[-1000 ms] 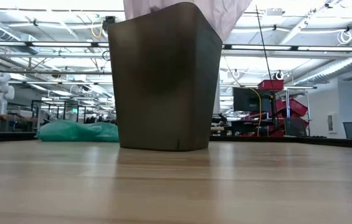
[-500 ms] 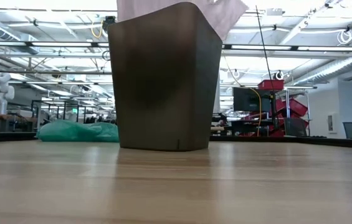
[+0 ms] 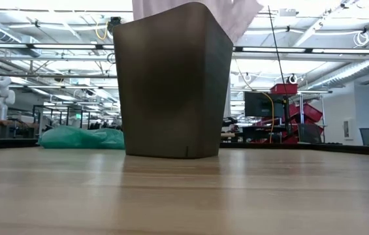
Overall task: Place trash/remove bag and relplace
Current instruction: Remove the pink trash bag from the black trash bin
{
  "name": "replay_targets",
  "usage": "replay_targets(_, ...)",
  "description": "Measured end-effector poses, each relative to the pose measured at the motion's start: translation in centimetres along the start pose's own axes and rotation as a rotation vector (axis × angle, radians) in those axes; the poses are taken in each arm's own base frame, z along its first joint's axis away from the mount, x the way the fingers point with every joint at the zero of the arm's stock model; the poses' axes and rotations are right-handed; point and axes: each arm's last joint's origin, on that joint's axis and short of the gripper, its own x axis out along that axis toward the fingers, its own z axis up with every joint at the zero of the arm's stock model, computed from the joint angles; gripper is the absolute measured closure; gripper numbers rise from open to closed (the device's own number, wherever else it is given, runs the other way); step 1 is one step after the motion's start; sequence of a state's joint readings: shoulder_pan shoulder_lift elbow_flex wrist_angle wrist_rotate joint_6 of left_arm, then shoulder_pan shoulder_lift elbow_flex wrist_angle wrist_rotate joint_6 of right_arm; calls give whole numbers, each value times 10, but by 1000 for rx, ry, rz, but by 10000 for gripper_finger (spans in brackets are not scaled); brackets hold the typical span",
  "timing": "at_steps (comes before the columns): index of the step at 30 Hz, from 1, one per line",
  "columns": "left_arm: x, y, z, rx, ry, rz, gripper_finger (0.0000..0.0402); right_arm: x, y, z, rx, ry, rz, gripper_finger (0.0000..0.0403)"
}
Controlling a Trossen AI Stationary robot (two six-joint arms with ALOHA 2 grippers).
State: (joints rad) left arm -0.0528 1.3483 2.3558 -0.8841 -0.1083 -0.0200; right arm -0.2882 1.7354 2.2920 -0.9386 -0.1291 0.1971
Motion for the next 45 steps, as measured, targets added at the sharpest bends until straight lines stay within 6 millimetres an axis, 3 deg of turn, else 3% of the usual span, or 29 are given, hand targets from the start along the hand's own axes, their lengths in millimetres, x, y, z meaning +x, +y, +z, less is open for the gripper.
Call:
replay_targets(3, 0, 0, 0, 0, 0, 1, 401, 17, -8, -20, -17, 180, -84, 85)
replay_targets(12, 0, 0, 0, -1, -2, 2, 401, 6, -9, -41, 20, 422, -44, 85)
replay_targets(18, 3, 0, -1, 0, 4, 2, 401, -4, -5, -12, 28, 139, 48, 85)
replay_targets(22, 7, -1, -3, 1, 12, 2, 401, -7, -13, 13, 88, -82, 112, 85)
replay_targets(25, 11, -1, -4, 1, 19, 2, 401, 12, -22, 19, 122, -132, 167, 85)
replay_targets(32, 23, -3, -9, 3, 44, -24, 401, 90, -47, 0, 238, -47, 223, 85)
replay_targets(38, 33, -4, -13, -32, 66, -35, 401, 126, -65, -1, 342, -125, 243, 85)
replay_targets(45, 38, -5, -16, -46, 78, -45, 401, 147, -85, -10, 424, -116, 209, 91)
